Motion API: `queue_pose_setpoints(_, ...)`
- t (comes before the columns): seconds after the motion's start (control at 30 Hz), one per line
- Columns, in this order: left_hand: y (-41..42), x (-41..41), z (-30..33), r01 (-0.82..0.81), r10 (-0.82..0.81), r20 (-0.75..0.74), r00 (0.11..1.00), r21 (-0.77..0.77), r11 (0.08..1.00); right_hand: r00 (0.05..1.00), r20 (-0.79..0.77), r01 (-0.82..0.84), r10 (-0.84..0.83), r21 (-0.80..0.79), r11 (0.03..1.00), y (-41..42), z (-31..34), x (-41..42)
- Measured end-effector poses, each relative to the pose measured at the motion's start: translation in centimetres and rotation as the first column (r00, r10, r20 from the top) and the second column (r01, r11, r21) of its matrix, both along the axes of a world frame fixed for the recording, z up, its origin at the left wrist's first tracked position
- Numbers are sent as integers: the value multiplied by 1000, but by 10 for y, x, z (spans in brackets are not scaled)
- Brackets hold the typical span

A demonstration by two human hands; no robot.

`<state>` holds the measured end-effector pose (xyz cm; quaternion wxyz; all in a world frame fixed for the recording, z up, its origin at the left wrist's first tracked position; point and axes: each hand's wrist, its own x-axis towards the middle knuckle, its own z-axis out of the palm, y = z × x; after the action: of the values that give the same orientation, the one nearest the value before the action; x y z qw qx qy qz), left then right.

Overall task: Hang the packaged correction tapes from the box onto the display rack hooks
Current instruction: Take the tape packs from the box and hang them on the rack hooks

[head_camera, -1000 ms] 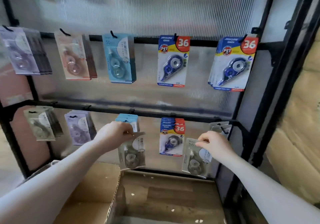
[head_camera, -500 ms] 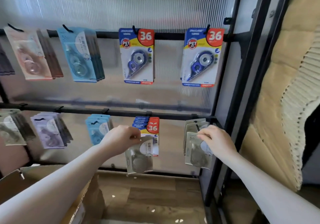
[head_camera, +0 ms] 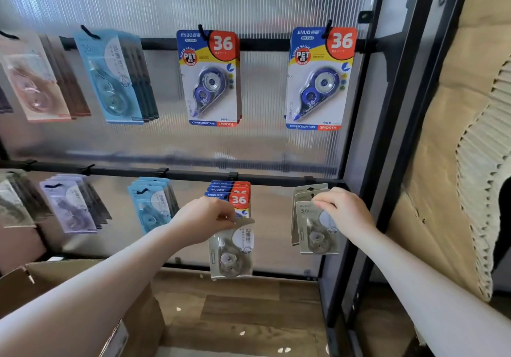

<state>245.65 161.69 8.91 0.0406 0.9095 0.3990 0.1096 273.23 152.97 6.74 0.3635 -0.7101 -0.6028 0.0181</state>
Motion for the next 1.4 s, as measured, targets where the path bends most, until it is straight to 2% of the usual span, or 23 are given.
queue_pose_setpoints(0.33, 1, 15, -8, 37, -37, -16, 999, -38, 999, 994, 111, -1, 9, -71, 997, 2, -6, 9)
queue_pose_setpoints(0.47, 4, 18, -10, 54, -55, -11, 998, -39, 998, 969, 246, 52, -30, -86, 995, 11, -12, 14)
queue_pose_setpoints(0.53, 6, 17, -10, 61, -61, -4, 998, -41, 997, 975, 217, 70, -48, -96, 993, 15, -13, 14)
queue_pose_setpoints(0.63, 9, 15, -13, 70, -71, -12, 997, -45, 997, 938, 341, 86, -61, -56, 995, 24, -17, 17)
queue_pose_setpoints(0.7, 13, 12, -16, 79, -80, -5, 997, -42, 996, 952, 300, 91, -58, -97, 991, 26, -13, 15)
queue_pose_setpoints(0.83, 19, 8, -21, 86, -86, 8, 996, -45, 995, 919, 386, 130, -78, -112, 985, 32, -9, 13)
queue_pose_setpoints(0.97, 23, 5, -25, 77, -77, 7, 997, -51, 996, 923, 369, 160, -110, -108, 981, 33, -8, 7)
queue_pose_setpoints(1.17, 22, 11, -26, 89, -89, 13, 996, -61, 994, 919, 353, 193, -174, -18, 981, 16, -7, -4)
queue_pose_setpoints(1.4, 9, 33, -19, 109, -108, 24, 994, -63, 992, 907, 363, 235, -215, -11, 972, -17, -8, 0)
